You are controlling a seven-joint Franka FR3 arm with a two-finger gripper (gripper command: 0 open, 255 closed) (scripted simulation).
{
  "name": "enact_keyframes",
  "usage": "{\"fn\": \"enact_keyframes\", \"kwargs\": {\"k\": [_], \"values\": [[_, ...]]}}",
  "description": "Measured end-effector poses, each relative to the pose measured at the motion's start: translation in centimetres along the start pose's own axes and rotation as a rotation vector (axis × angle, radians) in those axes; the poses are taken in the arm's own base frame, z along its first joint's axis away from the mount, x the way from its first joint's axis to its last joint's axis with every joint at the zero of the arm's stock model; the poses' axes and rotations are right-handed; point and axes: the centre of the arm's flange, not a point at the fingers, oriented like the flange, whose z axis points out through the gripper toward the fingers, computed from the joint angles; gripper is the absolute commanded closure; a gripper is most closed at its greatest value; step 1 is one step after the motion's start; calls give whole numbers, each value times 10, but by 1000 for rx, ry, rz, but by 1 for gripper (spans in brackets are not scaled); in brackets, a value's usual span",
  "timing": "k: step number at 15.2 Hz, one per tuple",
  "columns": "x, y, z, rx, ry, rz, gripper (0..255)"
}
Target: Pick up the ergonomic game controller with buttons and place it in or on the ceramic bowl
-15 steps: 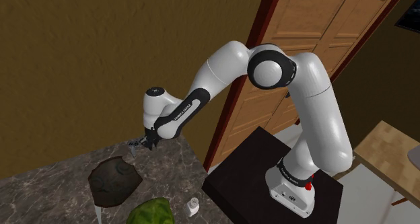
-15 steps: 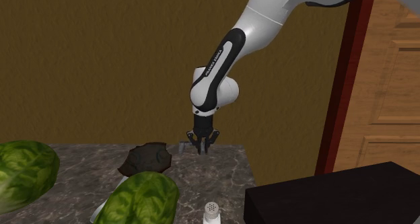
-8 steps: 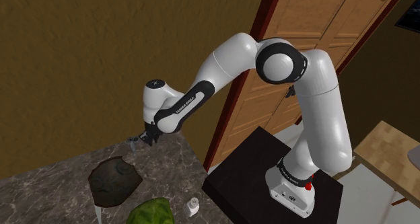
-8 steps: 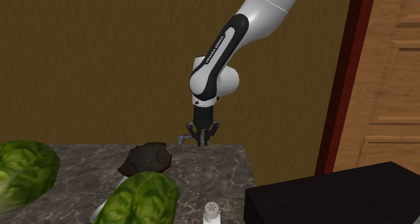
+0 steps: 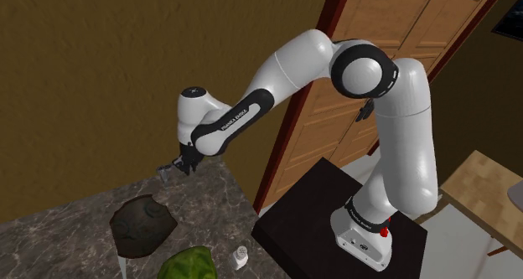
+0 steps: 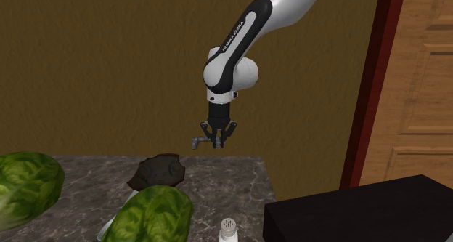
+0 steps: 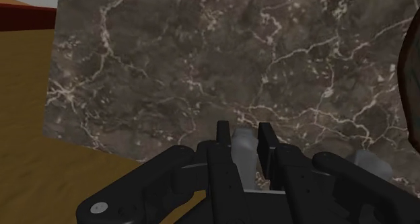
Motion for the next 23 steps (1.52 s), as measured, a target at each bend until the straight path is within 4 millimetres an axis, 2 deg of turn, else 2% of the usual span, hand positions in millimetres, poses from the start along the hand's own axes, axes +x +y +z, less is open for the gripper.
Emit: {"fn": "enact_keyframes", "kwargs": {"k": [11, 12, 18, 23], "values": [[0, -1, -57, 0, 0, 0, 255], [-4, -7, -58, 0, 0, 0, 255], [-40, -68, -57, 0, -1, -1, 255], [-71, -127, -56, 0, 0, -2, 255]]}}
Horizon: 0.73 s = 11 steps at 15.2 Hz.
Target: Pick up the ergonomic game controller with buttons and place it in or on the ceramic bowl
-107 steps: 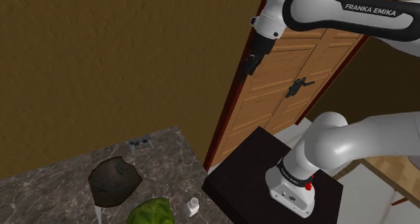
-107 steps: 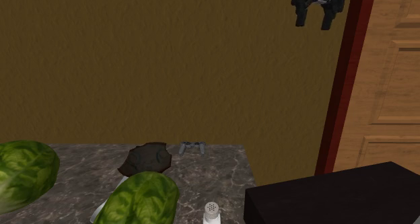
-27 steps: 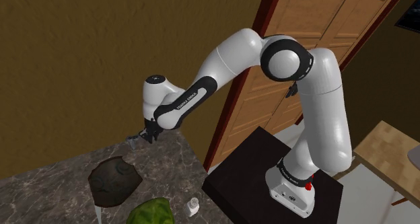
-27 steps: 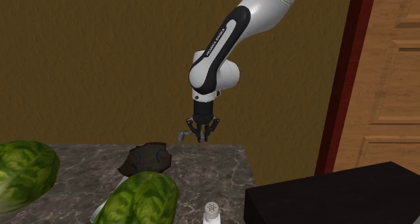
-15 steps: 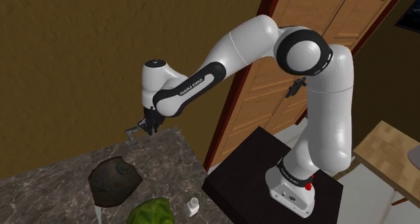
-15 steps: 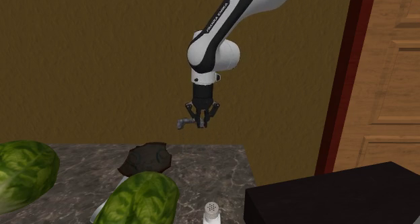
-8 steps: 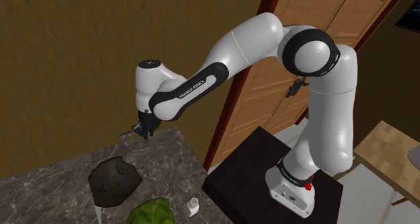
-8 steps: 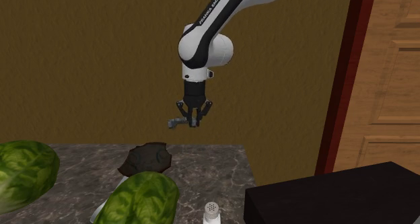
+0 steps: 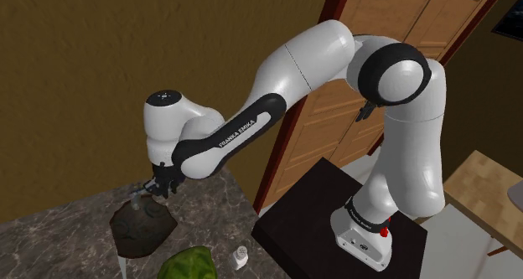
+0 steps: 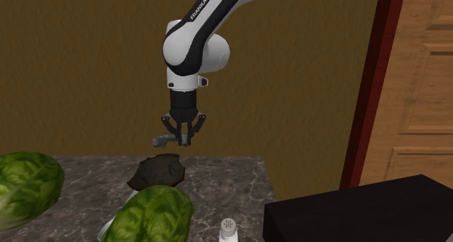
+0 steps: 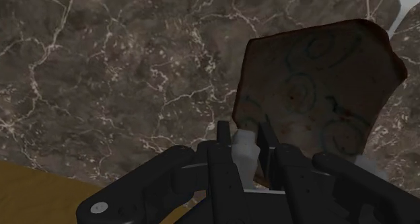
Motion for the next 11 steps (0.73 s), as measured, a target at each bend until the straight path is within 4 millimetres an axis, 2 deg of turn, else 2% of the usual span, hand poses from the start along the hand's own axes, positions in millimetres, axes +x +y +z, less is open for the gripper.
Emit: {"fn": "enact_keyframes", "kwargs": {"k": [3, 5, 11], "values": [[-19, -35, 3, 0, 1, 0, 255], [-28, -51, 5, 0, 0, 0, 255], [-29, -55, 35, 0, 0, 1, 255]]}}
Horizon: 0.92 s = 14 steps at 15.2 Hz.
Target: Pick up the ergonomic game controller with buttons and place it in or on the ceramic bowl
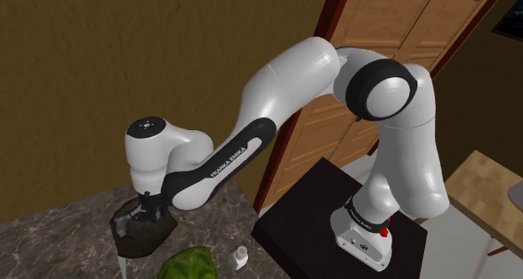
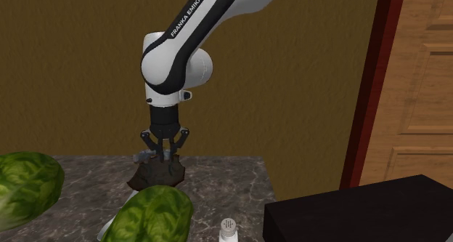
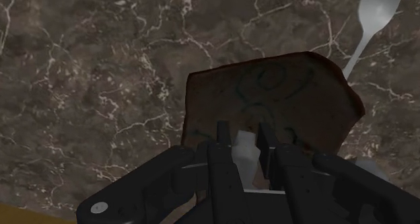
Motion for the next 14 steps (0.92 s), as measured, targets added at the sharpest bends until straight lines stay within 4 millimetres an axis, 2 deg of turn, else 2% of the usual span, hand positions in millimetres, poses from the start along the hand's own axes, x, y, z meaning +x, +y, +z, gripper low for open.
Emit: {"fn": "enact_keyframes", "kwargs": {"k": [6, 12, 13, 14], "values": [[0, 3, 32, 0, 0, 0, 255], [0, 2, 37, 0, 0, 0, 255], [0, 2, 37, 0, 0, 0, 0], [0, 2, 37, 0, 0, 0, 0]]}}
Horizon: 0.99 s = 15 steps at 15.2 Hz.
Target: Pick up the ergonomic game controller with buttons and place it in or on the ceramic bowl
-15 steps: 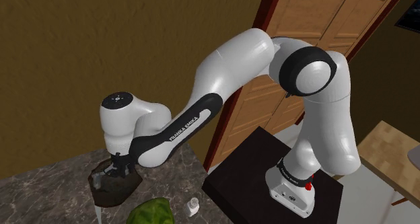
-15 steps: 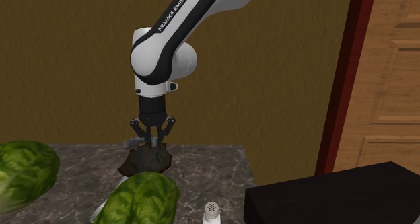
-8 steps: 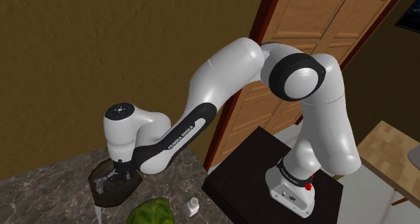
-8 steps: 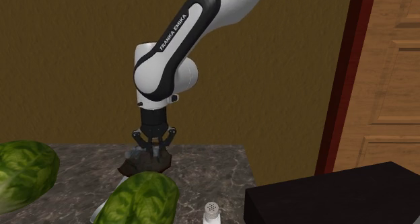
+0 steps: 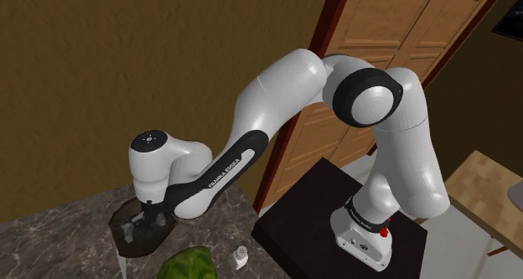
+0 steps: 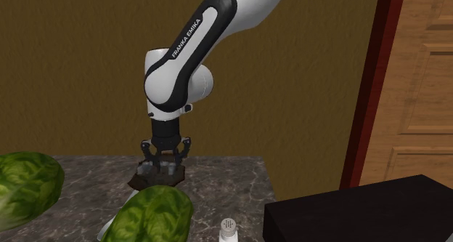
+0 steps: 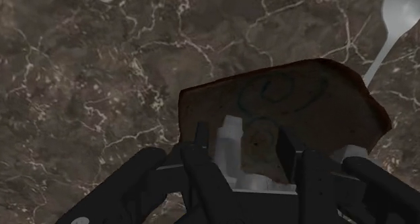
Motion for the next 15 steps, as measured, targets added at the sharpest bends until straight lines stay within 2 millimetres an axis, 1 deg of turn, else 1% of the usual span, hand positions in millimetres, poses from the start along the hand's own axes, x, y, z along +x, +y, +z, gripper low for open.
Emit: {"fn": "enact_keyframes", "kwargs": {"k": [5, 7, 9, 10, 12, 15], "values": [[0, 0, 0, 0, 0, 0, 0], [0, -2, -15, 0, 0, 0, 0], [1, -1, -37, 1, 1, 0, 0], [0, -1, -43, 1, 1, 0, 0], [0, 0, -48, 1, 1, 0, 0], [0, 0, -50, 0, 0, 0, 0]]}}
